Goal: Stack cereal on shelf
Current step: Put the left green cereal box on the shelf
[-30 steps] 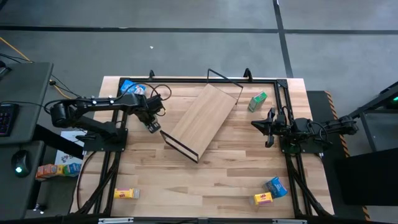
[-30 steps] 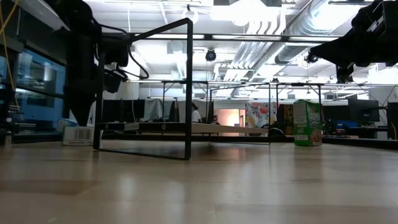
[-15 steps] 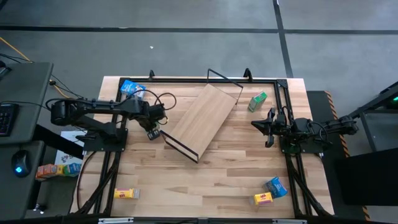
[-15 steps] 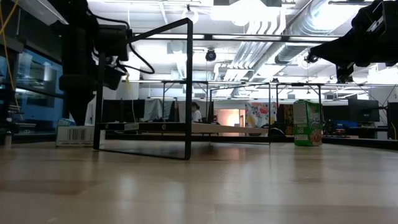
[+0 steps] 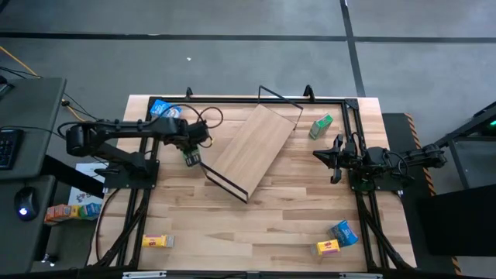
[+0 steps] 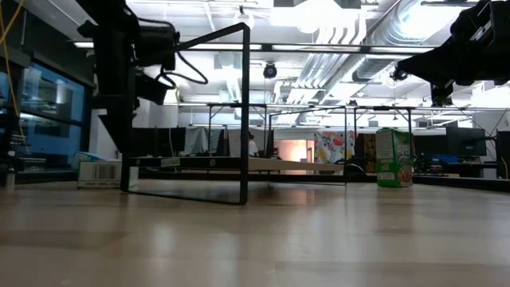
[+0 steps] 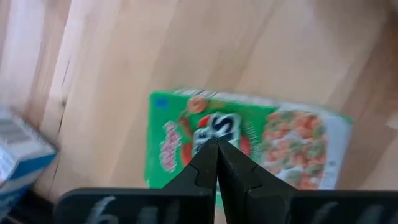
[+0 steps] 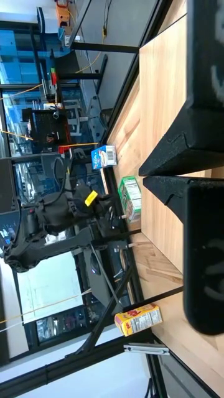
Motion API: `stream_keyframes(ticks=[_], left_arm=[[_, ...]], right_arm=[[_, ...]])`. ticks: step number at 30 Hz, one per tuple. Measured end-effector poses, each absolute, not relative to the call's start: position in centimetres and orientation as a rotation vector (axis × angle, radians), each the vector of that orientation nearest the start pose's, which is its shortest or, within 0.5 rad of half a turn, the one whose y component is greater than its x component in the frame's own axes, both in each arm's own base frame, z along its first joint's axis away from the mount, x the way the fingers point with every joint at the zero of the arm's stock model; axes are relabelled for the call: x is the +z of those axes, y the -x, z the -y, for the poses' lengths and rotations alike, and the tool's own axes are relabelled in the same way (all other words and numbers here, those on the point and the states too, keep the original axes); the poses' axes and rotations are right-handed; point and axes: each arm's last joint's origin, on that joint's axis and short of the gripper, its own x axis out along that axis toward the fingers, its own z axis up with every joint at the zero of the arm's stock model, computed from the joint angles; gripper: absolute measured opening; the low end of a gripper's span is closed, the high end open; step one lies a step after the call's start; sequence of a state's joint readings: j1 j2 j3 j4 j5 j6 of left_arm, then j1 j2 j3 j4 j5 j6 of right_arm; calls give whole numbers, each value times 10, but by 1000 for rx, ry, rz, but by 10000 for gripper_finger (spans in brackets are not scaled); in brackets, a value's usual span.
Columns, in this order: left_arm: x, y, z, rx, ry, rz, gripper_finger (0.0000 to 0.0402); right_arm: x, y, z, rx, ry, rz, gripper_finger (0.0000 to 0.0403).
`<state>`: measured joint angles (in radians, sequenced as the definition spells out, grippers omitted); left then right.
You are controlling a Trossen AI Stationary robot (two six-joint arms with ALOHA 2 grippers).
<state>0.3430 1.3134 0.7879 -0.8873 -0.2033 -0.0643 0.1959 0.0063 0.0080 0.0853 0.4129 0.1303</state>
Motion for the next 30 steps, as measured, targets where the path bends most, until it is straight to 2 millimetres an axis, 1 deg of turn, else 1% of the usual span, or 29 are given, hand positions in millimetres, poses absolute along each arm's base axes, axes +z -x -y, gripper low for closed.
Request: stream_keyframes(ticks=[4, 10, 12, 14, 16, 19, 23, 30], left_arm=[[193, -192, -85, 500, 228, -1401, 0], [189, -184, -102, 528, 253, -1443, 0], [189, -183, -108, 538, 309, -1441, 0], [189, -185, -113, 498, 369, -1420, 0], [191, -187, -114, 456, 409, -1402, 0], [192, -189, -112, 432, 412, -1396, 0], [191, -188, -106, 432, 438, -1431, 0], [191, -192, -100, 445, 461, -1425, 0]], right_arm=[[174, -95, -7, -211, -156, 97, 0], [174, -95, -7, -211, -156, 98, 0], [174, -95, -7, -211, -156, 97, 0], [174, -95, -7, -211, -156, 97, 0], [174, -95, -7, -211, -156, 97, 0], [174, -95, -7, -211, -156, 97, 0], [174, -95, -7, -211, -156, 97, 0], [174, -95, -7, -211, -156, 97, 0]])
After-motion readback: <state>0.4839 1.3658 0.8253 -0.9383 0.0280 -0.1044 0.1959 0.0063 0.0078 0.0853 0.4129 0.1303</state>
